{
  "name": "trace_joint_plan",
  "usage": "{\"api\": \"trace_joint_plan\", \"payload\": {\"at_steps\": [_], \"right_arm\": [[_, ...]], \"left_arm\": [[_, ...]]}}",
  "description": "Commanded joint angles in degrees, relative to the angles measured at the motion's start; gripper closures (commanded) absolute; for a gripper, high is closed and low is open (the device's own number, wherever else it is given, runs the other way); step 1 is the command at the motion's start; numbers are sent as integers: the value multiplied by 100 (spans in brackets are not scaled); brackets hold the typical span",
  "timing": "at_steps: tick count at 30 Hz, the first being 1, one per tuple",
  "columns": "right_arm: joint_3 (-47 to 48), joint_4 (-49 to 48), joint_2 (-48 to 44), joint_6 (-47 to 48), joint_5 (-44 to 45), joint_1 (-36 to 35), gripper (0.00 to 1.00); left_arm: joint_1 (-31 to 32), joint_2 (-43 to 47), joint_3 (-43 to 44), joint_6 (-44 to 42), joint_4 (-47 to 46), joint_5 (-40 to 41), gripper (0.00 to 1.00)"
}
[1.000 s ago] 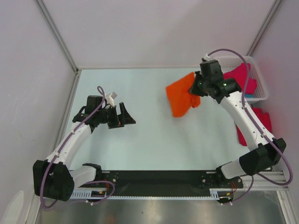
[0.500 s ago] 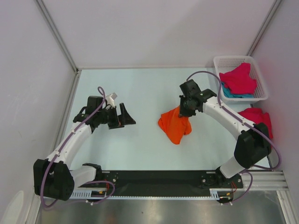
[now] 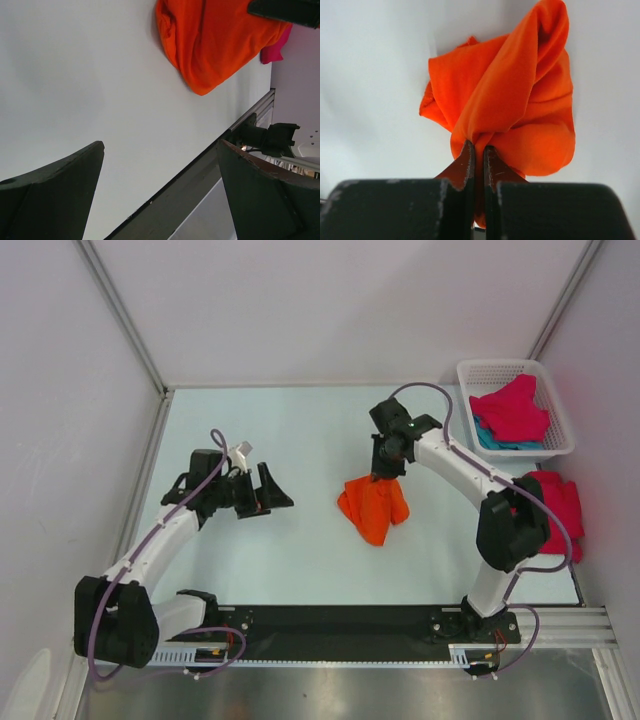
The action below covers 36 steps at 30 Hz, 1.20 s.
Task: Fold and stack the t-shirts
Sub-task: Put the neatly folded tshirt into the corner of the board with the right arm
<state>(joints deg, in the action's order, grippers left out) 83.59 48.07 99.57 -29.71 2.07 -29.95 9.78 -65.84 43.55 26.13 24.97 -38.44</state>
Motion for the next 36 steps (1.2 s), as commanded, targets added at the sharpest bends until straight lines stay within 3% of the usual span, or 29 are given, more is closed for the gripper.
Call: {"api": "trace_joint_plan", "payload": {"at_steps": [1, 6, 12, 18, 26, 30, 36], "right_arm": [[886, 0, 404, 80, -31, -115, 100], [1072, 0, 599, 36, -40, -212, 100], [773, -87, 414, -43, 13, -248, 100], [439, -79, 99, -113, 13, -291, 100], [17, 9, -227, -175, 127, -353, 100], [-18, 123, -236, -201, 110, -362, 100], [-97, 211, -341, -228, 110, -388, 100]], "left_arm": [[549, 151, -557, 917, -1177, 89, 1], [2260, -295, -839, 1613, -2283, 1108, 0], [3520, -1509, -532, 2063, -3102, 1970, 0], [4092, -2108, -189, 2019, -3402, 3068, 0], [5129, -2449, -164, 1343, -4096, 6044, 0], [5875, -3179, 337, 789, -4158, 6952, 0], [6211, -4050, 979, 525, -3992, 7464, 0]]}}
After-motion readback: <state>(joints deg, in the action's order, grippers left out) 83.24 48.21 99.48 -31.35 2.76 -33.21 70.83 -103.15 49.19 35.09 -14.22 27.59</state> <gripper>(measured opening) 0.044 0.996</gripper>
